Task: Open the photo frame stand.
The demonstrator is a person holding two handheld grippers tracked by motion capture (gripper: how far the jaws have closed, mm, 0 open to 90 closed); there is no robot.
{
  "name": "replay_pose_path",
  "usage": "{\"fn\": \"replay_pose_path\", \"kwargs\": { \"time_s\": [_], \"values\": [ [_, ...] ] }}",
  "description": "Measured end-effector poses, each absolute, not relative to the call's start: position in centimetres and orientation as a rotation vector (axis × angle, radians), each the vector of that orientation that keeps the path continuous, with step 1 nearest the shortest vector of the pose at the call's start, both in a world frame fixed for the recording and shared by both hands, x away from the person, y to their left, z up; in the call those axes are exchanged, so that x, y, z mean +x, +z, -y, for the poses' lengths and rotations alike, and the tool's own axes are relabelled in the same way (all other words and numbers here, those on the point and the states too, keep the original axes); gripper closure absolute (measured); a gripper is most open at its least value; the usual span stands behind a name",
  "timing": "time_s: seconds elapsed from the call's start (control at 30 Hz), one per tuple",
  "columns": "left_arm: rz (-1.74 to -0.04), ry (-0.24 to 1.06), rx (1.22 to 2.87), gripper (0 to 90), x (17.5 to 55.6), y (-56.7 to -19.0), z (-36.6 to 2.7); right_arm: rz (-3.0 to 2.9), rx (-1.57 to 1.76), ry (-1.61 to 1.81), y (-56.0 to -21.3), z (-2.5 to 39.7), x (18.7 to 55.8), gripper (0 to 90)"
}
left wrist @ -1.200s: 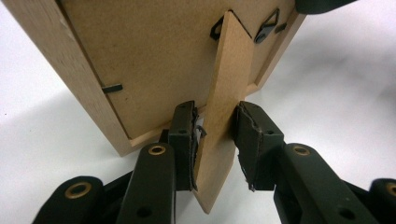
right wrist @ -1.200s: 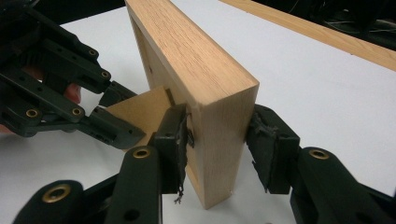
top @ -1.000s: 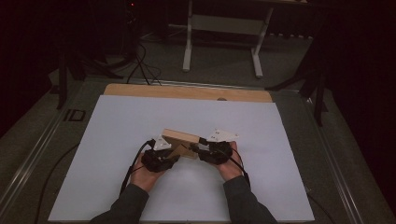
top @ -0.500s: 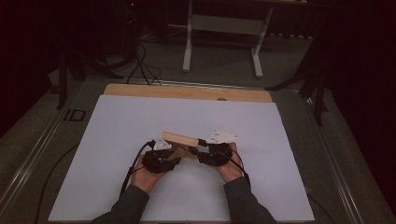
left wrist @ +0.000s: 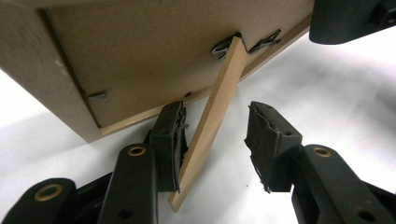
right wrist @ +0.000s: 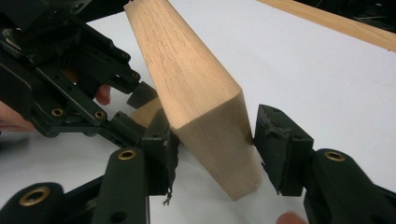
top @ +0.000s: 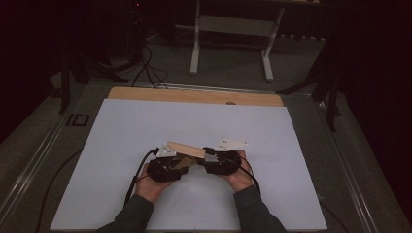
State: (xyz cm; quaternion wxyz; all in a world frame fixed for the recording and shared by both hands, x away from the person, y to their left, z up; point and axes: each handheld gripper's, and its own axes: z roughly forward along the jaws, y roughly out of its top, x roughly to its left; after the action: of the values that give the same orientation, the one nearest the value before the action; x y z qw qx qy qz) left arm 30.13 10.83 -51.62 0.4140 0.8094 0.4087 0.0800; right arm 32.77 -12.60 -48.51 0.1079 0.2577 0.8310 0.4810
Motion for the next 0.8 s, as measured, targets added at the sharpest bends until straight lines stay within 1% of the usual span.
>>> {"fn": "replay_pose_path", "kwargs": {
  "time_s": [0.37,0.8],
  "values": [
    [-1.047,0.15,2.005,54.7,30.01,-51.87,-11.35,-2.471,0.75,1.414,-48.44,12.46,32.54,44.6],
    [-1.044,0.153,2.007,54.1,29.76,-51.75,-11.51,-2.496,0.714,1.395,-48.42,12.16,32.25,39.8]
  ]
}}
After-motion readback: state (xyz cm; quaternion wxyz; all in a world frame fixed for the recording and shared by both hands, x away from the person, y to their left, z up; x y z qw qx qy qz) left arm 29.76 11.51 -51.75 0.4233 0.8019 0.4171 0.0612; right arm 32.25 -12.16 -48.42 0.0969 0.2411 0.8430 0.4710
